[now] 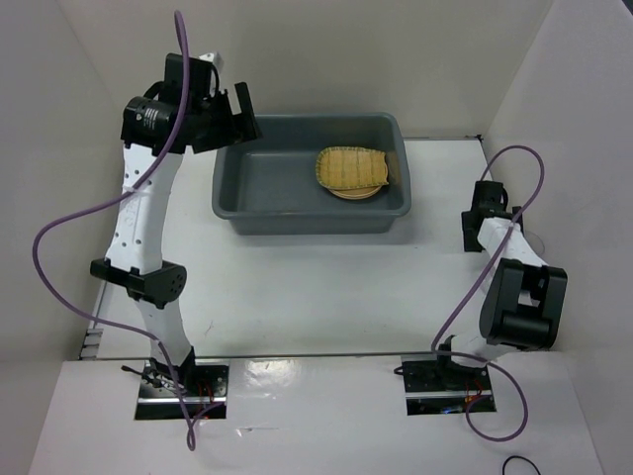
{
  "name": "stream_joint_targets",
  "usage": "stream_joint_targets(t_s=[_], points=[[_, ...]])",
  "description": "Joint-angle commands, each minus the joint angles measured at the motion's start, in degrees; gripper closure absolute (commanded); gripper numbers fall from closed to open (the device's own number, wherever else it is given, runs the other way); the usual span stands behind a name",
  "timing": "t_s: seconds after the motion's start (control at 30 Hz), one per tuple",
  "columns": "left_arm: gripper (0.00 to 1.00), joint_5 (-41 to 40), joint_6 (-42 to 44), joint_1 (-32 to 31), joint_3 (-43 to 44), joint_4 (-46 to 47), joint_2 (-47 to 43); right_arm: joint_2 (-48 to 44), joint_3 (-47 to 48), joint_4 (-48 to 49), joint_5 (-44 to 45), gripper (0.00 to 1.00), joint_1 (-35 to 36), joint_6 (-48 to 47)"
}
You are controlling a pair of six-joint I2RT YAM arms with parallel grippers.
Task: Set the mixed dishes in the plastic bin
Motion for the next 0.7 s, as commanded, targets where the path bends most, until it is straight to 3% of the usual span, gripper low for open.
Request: stream_joint_targets(t_s=[0.0, 0.13, 0.33, 0.57, 0.67], points=[[0.00, -2.5, 0.6, -1.1, -3.4, 1.1, -3.3, 1.3, 3.5, 4.8, 0.4, 0.01, -1.4, 0.4], [0.00, -3.1, 0.6, -1.7, -11.8, 5.0, -8.1, 3.3, 6.0, 4.8, -0.9, 0.01, -2.1, 0.4], [0.00, -0.9, -1.9, -0.5, -32.4, 16.1, -18.2, 7.7, 8.5, 5.4, -1.5, 0.01, -3.8, -0.3], [0.00, -0.8, -2.6, 0.6, -39.5, 17.5, -22.5, 10.9, 10.6, 3.6, -5.3, 0.06, -4.4, -1.5], [0.00, -0.8, -2.6, 1.1, -41.1, 18.1, -24.6, 13.1, 12.0, 2.9, -8.5, 0.17, -5.7, -1.5]])
